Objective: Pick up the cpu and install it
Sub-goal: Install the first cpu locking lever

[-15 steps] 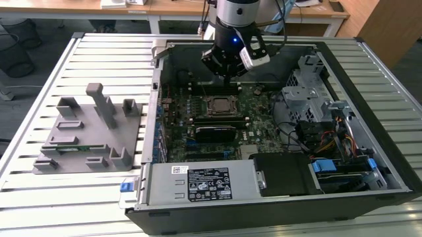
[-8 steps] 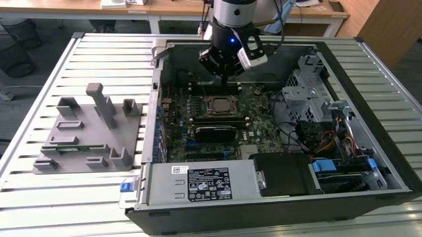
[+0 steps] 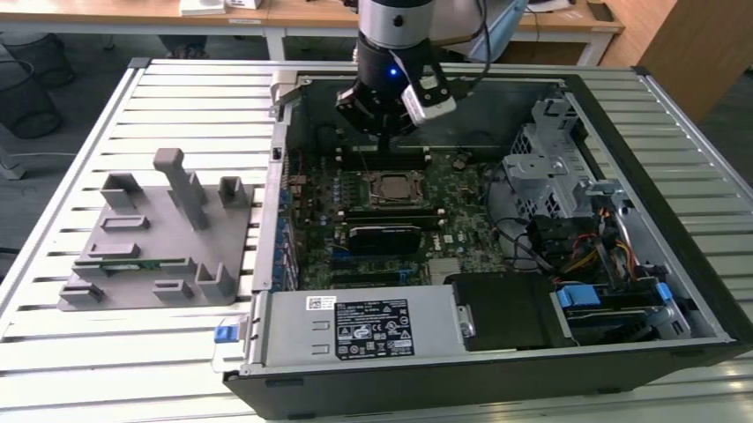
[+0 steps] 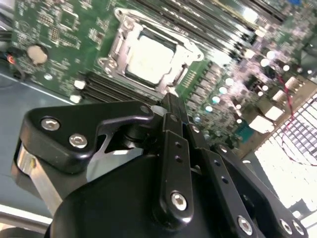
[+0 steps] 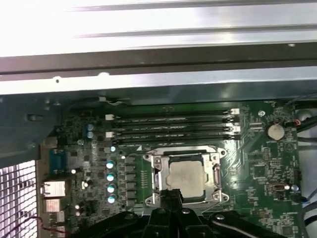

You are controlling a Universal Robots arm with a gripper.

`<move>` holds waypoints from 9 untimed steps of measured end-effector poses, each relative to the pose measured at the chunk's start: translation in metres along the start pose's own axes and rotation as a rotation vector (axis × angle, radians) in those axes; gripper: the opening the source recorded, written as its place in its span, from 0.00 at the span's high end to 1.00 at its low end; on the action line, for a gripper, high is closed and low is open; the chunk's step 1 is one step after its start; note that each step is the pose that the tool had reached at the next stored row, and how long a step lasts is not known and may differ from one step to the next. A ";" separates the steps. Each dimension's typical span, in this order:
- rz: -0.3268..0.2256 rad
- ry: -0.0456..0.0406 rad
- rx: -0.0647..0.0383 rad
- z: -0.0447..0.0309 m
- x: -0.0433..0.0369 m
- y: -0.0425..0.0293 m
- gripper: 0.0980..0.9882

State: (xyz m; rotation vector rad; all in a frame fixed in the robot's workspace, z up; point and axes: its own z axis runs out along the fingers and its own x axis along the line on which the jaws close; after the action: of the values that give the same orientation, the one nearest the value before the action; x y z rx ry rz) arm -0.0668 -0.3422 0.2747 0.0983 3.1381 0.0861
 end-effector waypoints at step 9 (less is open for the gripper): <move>-0.001 -0.0020 0.000 0.0029 0.0245 -0.0017 0.99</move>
State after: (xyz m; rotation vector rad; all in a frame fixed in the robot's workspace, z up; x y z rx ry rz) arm -0.0914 -0.3422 0.2718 0.0968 3.1361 0.0861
